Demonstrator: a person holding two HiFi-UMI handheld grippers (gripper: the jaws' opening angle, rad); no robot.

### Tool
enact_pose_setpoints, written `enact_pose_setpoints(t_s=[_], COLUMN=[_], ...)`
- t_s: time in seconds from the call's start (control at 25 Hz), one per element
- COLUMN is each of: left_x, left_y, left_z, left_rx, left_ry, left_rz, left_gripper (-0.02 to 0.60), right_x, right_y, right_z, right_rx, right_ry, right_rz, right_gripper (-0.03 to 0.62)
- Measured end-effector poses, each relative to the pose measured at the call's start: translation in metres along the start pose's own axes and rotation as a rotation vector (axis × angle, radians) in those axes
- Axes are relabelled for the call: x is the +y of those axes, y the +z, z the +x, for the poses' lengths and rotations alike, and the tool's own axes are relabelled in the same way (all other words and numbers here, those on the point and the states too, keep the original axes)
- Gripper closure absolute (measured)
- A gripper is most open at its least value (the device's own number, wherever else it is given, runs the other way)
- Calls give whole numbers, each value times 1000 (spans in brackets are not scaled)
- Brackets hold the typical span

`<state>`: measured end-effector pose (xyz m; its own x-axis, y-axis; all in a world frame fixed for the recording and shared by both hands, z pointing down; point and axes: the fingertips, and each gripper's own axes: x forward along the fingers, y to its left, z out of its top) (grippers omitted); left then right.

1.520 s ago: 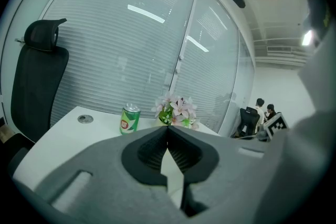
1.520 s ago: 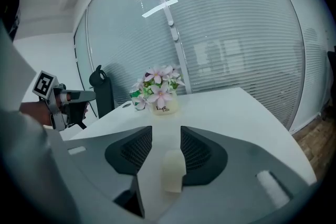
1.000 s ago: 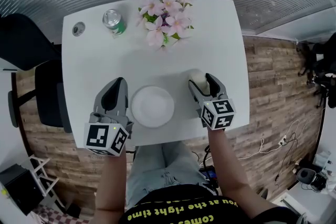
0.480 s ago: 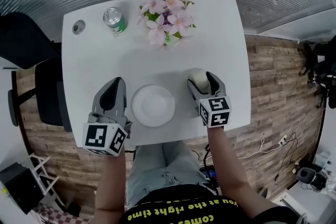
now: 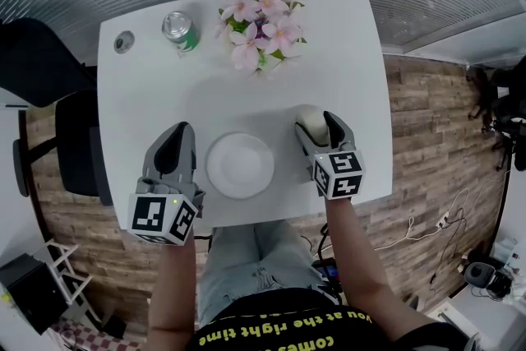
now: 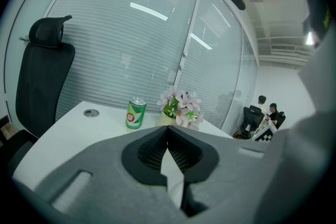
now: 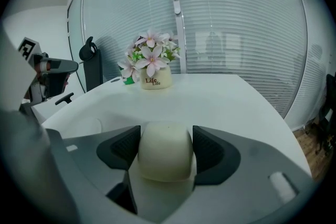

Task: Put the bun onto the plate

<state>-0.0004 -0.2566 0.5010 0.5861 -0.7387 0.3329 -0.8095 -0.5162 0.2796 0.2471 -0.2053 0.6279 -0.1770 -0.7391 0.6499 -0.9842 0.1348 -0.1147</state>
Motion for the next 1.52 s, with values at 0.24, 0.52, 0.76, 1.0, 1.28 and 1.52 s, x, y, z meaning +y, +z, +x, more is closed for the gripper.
enact_pose_setpoints(t_s=[0.24,0.52,0.76,1.0,1.28,1.52], left_x=[0,-3,-9,-12,-17,-18], left_y=[5,15,26,38,51,60], left_z=[-3,-6,-13,-20,-32,-43], left_rx=[-8,-24,-44,-66,-93,-110], left_ry=[1,-5,-14,-19,-30,-35], left_rz=[7,18,25,35,42,50], left_gripper=[581,580,581,581,580,581], right_x=[0,1,3,6,10,18], right_y=[15,33,48,63,79,93], right_z=[-11,-25,-40,-55,-72,-89], right_rx=[-39,-69,-99,-126,-165,-200], right_ry=[16,17,12,14,2,1], right_rz=[16,10,5,-4,-14,-9], right_gripper=[275,276,276,276,276,276])
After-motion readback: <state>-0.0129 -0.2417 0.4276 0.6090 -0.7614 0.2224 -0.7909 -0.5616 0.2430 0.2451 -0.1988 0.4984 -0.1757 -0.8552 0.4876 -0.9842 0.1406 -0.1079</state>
